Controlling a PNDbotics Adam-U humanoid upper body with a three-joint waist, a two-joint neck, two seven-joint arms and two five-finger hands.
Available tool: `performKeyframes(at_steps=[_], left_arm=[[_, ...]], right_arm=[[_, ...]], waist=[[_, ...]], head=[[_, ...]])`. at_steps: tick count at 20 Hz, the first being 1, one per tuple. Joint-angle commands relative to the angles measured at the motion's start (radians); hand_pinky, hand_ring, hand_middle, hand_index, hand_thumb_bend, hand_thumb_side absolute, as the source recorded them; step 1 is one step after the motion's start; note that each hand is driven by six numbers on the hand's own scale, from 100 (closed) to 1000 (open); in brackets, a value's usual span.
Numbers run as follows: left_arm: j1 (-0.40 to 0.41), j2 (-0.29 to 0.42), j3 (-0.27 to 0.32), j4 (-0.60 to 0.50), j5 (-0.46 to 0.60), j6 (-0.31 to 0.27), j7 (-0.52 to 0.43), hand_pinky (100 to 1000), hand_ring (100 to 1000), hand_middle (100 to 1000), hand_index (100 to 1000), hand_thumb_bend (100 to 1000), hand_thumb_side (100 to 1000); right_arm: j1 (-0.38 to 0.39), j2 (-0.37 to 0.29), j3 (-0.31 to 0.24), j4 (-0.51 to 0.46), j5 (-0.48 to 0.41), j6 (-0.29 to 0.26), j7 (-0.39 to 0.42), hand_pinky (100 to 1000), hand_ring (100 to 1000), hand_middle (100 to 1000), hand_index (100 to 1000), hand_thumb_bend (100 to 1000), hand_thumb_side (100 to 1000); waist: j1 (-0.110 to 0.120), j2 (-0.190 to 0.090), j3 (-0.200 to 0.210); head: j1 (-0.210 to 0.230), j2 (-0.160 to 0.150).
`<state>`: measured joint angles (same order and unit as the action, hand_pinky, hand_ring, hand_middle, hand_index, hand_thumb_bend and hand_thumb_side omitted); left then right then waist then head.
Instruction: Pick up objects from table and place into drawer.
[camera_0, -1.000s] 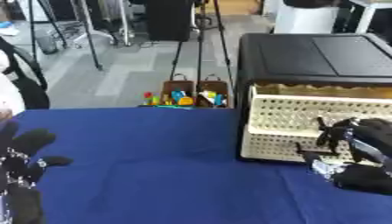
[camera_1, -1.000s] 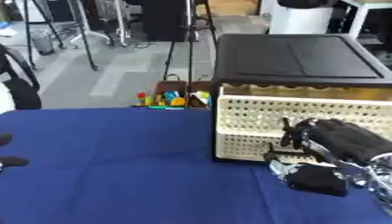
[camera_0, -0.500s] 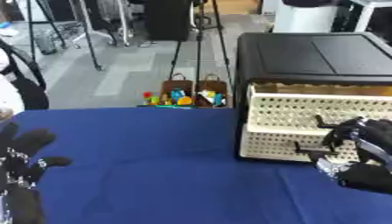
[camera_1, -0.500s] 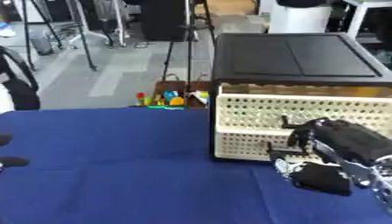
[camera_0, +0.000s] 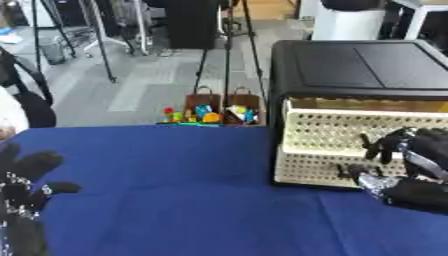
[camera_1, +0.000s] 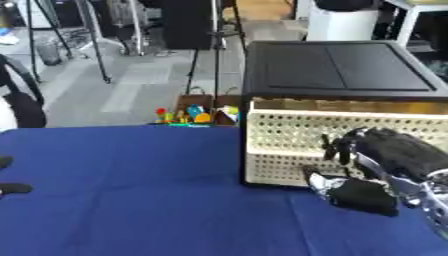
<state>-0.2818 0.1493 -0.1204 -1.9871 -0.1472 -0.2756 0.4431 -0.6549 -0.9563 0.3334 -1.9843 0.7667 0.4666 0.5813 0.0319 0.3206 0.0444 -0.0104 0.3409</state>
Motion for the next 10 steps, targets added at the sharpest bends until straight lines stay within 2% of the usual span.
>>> performKeyframes(at_steps=[1,10], left_arm=[[-0.008,0.004,-0.002,-0.013,0.004,-0.003,-0.006,525,762,714,934,365,949],[-0.012,0.003,-0.003,-0.013,0.005,-0.005,-0.008,524,762,714,934,366,949]], right_arm=[[-0.025,-0.011,-0.006,0.002,0.005,-0.006,0.003,106,464,676,791,278,958],[-0.035,-0.003,0.003,0.021,0.006,-0.013,0.004,107,466,680,790,274,957]], waist=[[-0.004,-0.014,0.003],[-0.005,-0.012,0.008]], head=[[-0.002,-0.011],[-0.003,-0.016]])
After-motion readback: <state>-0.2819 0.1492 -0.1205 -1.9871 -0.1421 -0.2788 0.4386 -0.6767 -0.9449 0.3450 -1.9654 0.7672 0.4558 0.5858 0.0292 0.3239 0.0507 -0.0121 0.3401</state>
